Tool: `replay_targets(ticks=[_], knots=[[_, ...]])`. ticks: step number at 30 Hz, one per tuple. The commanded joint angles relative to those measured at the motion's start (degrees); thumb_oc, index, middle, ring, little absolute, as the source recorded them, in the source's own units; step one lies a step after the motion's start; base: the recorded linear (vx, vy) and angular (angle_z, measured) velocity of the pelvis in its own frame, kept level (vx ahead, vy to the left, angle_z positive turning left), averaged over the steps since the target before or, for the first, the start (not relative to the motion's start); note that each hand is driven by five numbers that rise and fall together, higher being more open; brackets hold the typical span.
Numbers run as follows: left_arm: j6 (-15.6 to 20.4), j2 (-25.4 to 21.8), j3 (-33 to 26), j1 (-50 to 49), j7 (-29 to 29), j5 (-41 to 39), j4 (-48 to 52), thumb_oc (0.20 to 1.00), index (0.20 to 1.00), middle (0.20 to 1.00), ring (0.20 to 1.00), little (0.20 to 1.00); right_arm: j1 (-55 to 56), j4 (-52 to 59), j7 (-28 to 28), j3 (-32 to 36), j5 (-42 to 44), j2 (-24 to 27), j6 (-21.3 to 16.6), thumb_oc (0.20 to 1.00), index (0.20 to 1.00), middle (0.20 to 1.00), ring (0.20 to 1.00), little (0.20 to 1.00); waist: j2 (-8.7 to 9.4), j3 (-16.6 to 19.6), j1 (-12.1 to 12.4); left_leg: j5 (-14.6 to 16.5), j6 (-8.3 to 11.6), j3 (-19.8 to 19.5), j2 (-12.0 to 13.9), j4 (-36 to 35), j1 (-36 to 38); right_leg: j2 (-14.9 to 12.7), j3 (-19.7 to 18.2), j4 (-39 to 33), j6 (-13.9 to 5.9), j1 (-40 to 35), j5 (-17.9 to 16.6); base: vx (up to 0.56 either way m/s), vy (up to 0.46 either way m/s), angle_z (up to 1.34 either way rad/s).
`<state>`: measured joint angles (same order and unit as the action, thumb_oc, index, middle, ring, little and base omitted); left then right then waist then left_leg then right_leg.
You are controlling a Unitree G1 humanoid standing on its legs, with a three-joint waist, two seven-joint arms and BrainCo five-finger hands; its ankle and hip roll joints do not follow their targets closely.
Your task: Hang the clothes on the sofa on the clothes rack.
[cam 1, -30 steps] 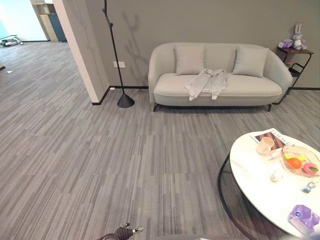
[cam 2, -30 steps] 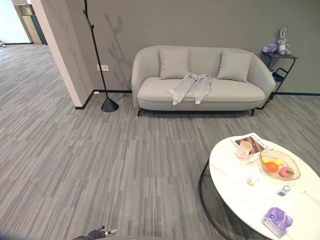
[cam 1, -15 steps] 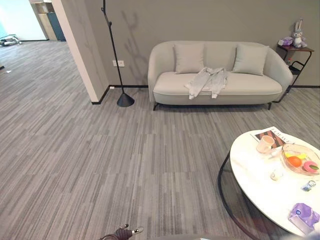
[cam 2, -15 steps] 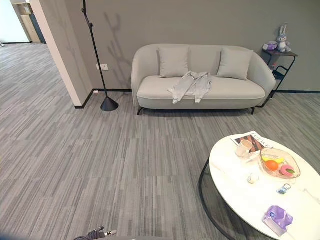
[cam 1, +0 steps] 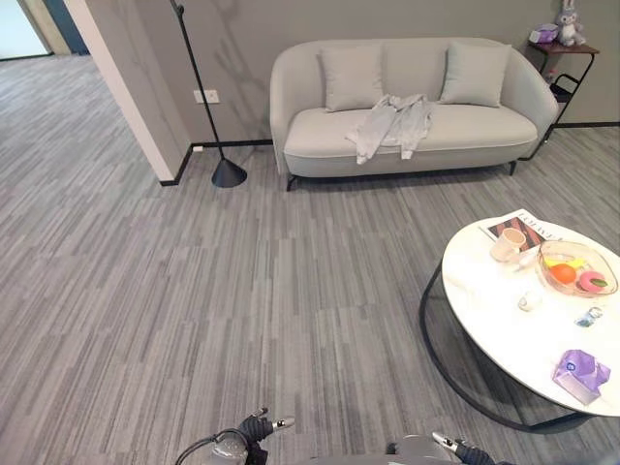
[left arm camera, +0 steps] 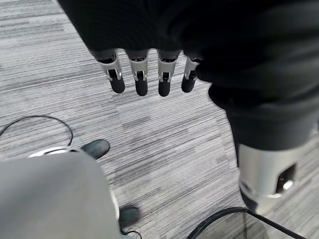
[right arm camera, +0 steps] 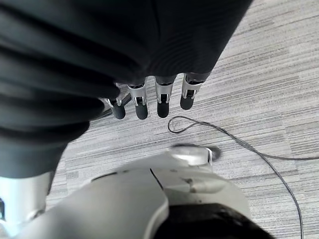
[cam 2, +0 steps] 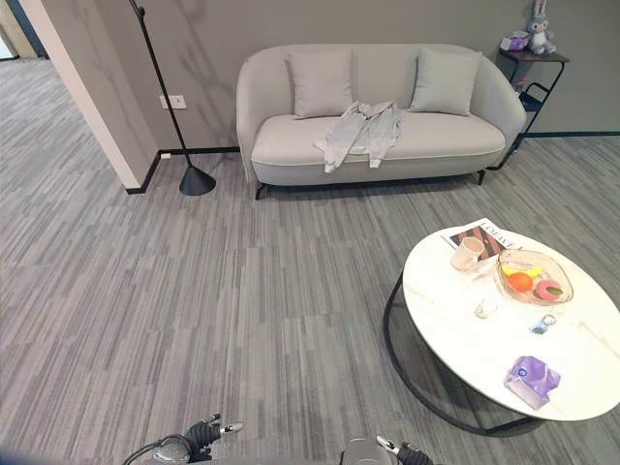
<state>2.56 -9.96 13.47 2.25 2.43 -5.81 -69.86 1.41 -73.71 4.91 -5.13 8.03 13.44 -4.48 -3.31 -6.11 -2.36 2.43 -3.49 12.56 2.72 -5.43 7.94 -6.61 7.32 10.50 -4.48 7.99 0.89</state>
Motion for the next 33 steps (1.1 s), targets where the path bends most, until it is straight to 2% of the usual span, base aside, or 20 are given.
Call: replay_targets(ticks=[1,6,8,9,10,11,12,13,14,16,18,19,20,21,22,23,26,28,32,33], knots=[[1.86,-0.11,0.31,2.20,0.38,-0.03,-0.27,1.000,1.000,1.000,1.000,1.000,0.60,-1.54,0.53,-1.42,0.42,-1.59,-0.14,1.000,1.000,1.000,1.000,1.000,-0.84,0.44,-2.21,-1.89,6.87,-6.80,-0.18,0.43,7.32,1.60,2.08,-14.71,1.72,3.21,-8.22,0.26,-0.143,-0.07],[2.04,0.28,1.60,1.96,0.65,-0.13,-2.21,1.000,1.000,1.000,1.000,1.000,1.08,-1.58,0.79,-1.83,-0.19,-1.60,-0.30,1.000,1.000,1.000,1.000,1.000,-0.73,1.34,-3.55,-1.58,6.50,-7.81,1.36,0.43,9.54,2.89,2.63,-15.50,1.71,5.02,-8.45,0.30,-0.219,0.37],[1.57,0.87,0.92,1.43,1.45,-0.82,0.04,1.000,1.000,1.000,1.000,1.000,1.48,-1.05,0.99,-2.13,-0.42,-0.80,-0.75,1.000,1.000,1.000,1.000,1.000,-0.45,3.41,-3.53,-5.91,5.94,-7.84,4.14,0.43,10.53,4.06,1.65,-15.50,1.05,3.50,-9.21,0.31,-0.273,0.73],[1.56,0.91,0.94,1.38,1.46,-0.82,0.06,1.000,1.000,1.000,1.000,1.000,1.52,-1.04,0.98,-2.13,-0.42,-0.75,-0.74,1.000,1.000,1.000,1.000,1.000,-0.86,3.26,-3.43,-5.56,6.02,-7.65,4.57,0.43,10.94,4.51,1.70,-15.50,1.04,3.17,-8.95,0.43,-0.416,0.91],[1.05,0.94,1.06,0.06,2.54,-1.25,3.80,1.000,1.000,1.000,1.000,1.000,2.25,1.19,0.93,-2.51,-0.06,0.69,-1.09,1.000,1.000,1.000,1.000,1.000,1.36,3.64,-3.10,-6.53,5.80,-6.10,7.70,13.47,6.73,3.79,2.03,-15.50,1.48,-1.00,-9.01,0.45,-0.473,0.69],[0.91,0.90,0.66,-0.25,2.76,-1.60,4.81,1.000,1.000,1.000,1.000,1.000,2.36,2.00,0.97,-2.54,0.06,1.06,-1.12,1.000,1.000,1.000,1.000,1.000,2.68,3.30,-2.55,-6.31,5.50,-5.63,8.51,20.35,4.33,3.23,1.94,-15.50,1.76,-2.75,-8.78,0.57,-0.745,0.40],[0.98,0.74,-0.58,-0.52,2.68,-2.81,4.83,1.000,1.000,1.000,1.000,1.000,2.30,3.31,0.87,-2.51,0.28,1.63,-1.03,1.000,1.000,1.000,1.000,1.000,4.93,1.05,-0.88,-4.57,4.97,-6.31,9.02,35.00,-2.30,2.37,1.82,-15.50,2.66,-6.53,-8.89,0.24,-0.409,0.08],[0.99,0.74,-0.58,-0.48,2.68,-2.82,4.81,1.000,1.000,1.000,1.000,1.000,2.28,3.32,0.86,-2.50,0.29,1.63,-1.02,1.000,1.000,1.000,1.000,1.000,4.75,0.95,-0.98,-4.25,4.99,-6.51,9.24,35.62,-2.59,2.54,1.97,-15.50,2.68,-6.58,-8.90,0.23,-0.445,-0.11],[1.12,0.51,-1.23,-0.25,2.21,-3.84,3.79,1.000,1.000,1.000,1.000,1.000,1.63,3.12,0.60,-2.73,0.18,1.94,-0.94,1.000,1.000,1.000,1.000,1.000,5.84,-0.56,0.40,-2.91,4.68,-6.31,9.12,40.91,-7.74,2.59,2.07,-15.50,3.00,-9.31,-7.64,0.17,-0.233,-0.24],[1.20,0.34,-1.65,-0.30,2.05,-4.34,3.55,1.000,1.000,1.000,1.000,1.000,1.58,3.36,0.57,-2.58,0.12,1.96,-0.93,1.000,1.000,1.000,1.000,1.000,5.76,-1.26,1.30,-1.91,4.96,-6.39,8.41,40.21,-10.79,3.19,1.79,-15.50,3.11,-10.77,-6.92,0.22,-0.172,-0.02],[1.36,-0.30,-2.18,-0.86,2.29,-5.15,3.98,1.000,1.000,1.000,1.000,1.000,2.15,3.75,0.77,-2.02,0.40,1.60,-1.22,1.000,1.000,1.000,1.000,1.000,5.85,-1.76,2.93,-3.11,6.66,-3.92,7.80,26.58,-13.51,4.49,1.47,-15.50,3.02,-13.15,-6.31,0.29,-0.078,-0.13],[1.37,-0.27,-2.16,-0.88,2.28,-5.15,3.97,1.000,1.000,1.000,1.000,1.000,2.19,3.77,0.77,-2.02,0.40,1.62,-1.21,1.000,1.000,1.000,1.000,1.000,5.87,-2.07,3.05,-3.16,6.72,-3.78,7.75,26.14,-12.80,4.46,1.39,-15.50,3.02,-13.58,-6.20,0.34,-0.012,-0.34],[1.24,-0.54,-2.24,-0.86,2.57,-5.17,4.21,1.000,1.000,1.000,1.000,1.000,2.25,3.90,0.67,-1.52,0.43,1.45,-1.24,1.000,1.000,1.000,1.000,1.000,4.79,-1.89,4.23,-5.32,7.78,-1.92,5.99,12.12,-14.16,6.14,1.21,-15.50,2.88,-15.36,-5.65,0.37,0.025,-0.20],[1.32,-0.69,-2.40,-0.74,2.56,-5.21,4.33,1.000,1.000,1.000,1.000,1.000,2.02,3.79,0.61,-1.69,0.45,1.34,-1.15,1.000,1.000,1.000,1.000,1.000,4.17,-2.18,5.05,-6.50,7.67,-1.93,4.70,6.40,-15.16,6.83,0.78,-15.50,2.91,-16.13,-5.37,0.37,0.029,-0.09],[1.32,-0.67,-2.39,-0.74,2.56,-5.21,4.32,1.000,1.000,1.000,1.000,1.000,2.03,3.78,0.61,-1.69,0.45,1.35,-1.15,1.000,1.000,1.000,1.000,1.000,4.24,-2.47,5.12,-6.82,7.67,-1.77,4.52,5.56,-14.33,6.71,0.71,-15.50,2.87,-16.53,-5.24,0.35,0.046,-0.01],[1.60,-0.79,-2.68,-0.21,2.46,-5.12,3.69,1.000,1.000,1.000,1.000,1.000,1.14,3.25,0.48,-2.31,0.38,1.18,-1.35,1.000,1.000,1.000,1.000,1.000,3.91,-2.86,7.10,-5.72,7.33,-3.19,3.25,0.43,-19.90,7.16,-0.31,-15.50,3.03,-17.62,-4.64,0.32,0.044,0.10],[1.58,-1.11,-2.62,0.31,2.24,-4.65,1.92,1.000,1.000,1.000,1.000,1.000,0.68,2.37,0.49,-2.73,0.42,0.99,-1.29,1.000,1.000,1.000,1.000,1.000,4.30,-3.11,7.87,-4.81,7.58,-1.65,3.29,0.43,-23.72,6.60,-0.83,-15.50,2.96,-19.11,-4.70,0.31,0.060,-0.44],[1.36,-0.85,-4.37,-0.36,2.29,-3.75,0.16,1.000,1.000,1.000,1.000,1.000,1.12,0.84,0.85,-2.56,0.17,0.23,-1.23,1.000,1.000,1.000,1.000,1.000,3.30,-0.05,8.01,-6.36,8.25,-2.63,3.12,0.43,-20.67,6.77,-2.44,-15.50,3.07,-20.13,-4.99,0.48,0.154,-1.16],[2.11,-0.96,-5.16,-1.49,1.89,-1.77,-3.64,1.000,1.000,1.000,1.000,1.000,1.49,-1.50,1.28,-2.53,-0.50,-1.53,-1.20,1.000,1.000,1.000,1.000,1.000,5.23,6.10,8.73,-8.47,7.72,-2.25,0.13,0.43,-15.72,2.66,-3.83,-14.72,3.62,-24.01,-9.91,0.55,0.236,-0.95],[2.05,-1.15,-5.22,-1.29,1.77,-0.98,-4.79,1.000,1.000,1.000,1.000,1.000,1.39,-1.64,1.51,-2.59,-0.66,-1.70,-1.20,1.000,1.000,1.000,1.000,1.000,5.31,7.48,8.53,-7.47,7.37,-2.02,-0.66,0.43,-13.63,1.26,-3.36,-9.29,3.64,-23.45,-9.51,0.48,0.264,-0.21]])
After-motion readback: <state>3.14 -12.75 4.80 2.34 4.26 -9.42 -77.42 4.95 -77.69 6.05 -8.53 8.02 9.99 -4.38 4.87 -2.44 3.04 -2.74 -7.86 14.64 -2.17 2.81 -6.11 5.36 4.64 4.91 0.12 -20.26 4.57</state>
